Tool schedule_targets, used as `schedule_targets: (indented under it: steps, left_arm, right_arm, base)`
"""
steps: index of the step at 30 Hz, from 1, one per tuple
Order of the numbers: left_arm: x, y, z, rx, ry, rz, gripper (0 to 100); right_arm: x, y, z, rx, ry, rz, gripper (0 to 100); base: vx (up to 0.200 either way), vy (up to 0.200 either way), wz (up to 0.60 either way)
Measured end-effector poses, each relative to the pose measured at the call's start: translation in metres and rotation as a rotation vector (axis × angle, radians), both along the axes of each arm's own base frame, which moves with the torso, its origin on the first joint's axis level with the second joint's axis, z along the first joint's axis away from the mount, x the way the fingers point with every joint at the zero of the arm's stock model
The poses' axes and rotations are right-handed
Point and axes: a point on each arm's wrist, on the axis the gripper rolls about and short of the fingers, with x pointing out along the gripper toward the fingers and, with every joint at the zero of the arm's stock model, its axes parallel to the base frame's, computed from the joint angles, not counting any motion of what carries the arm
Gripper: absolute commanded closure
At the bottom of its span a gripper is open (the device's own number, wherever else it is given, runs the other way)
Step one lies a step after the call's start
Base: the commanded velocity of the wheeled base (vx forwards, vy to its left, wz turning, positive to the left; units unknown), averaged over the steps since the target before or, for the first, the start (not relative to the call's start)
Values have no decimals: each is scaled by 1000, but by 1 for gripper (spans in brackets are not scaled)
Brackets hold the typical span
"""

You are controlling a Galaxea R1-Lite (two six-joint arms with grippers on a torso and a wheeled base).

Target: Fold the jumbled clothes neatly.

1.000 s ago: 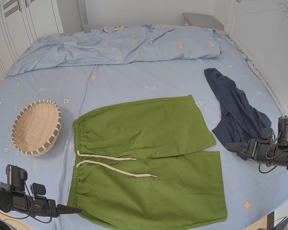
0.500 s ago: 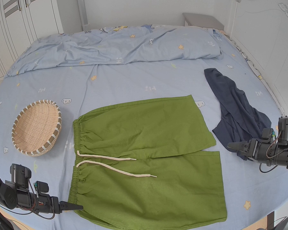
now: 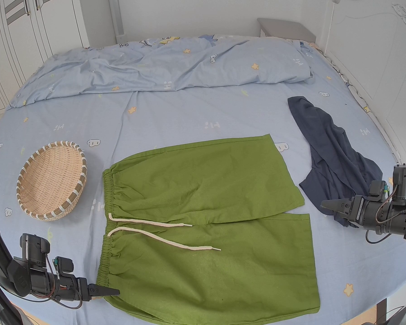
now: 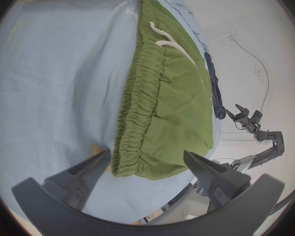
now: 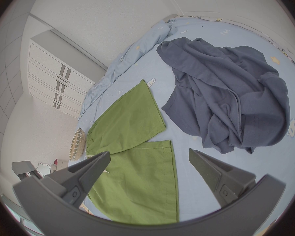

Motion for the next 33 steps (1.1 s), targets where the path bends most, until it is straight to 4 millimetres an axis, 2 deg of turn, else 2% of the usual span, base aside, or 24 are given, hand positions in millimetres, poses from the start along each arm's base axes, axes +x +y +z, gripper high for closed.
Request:
schedule_targets:
  steps: [8,13,18,26,33]
  left_arm:
    - [1,2,-2,-1,12,15,100]
    - [-2,5,-3,-5,23,30,100]
    - [-5,9,-3,-9,28,57,100]
    - [-6,13,-3,-8,19,80,100]
    - [-5,14,-3,-4,1,83,100]
  right_arm:
    - [-2,1,-2,19,11,30,0]
    - [-11,2,-11,31,56,59,0]
    - [-32,5,-29,19,144,93,0]
    - [-77,6,-62,-21,293,226,0]
    - [-101,7,-75,29,426,338,0]
  base:
    - [0,0,0]
    - [0,0,0]
    - [0,0,0]
    - [0,0,0]
    - [0,0,0]
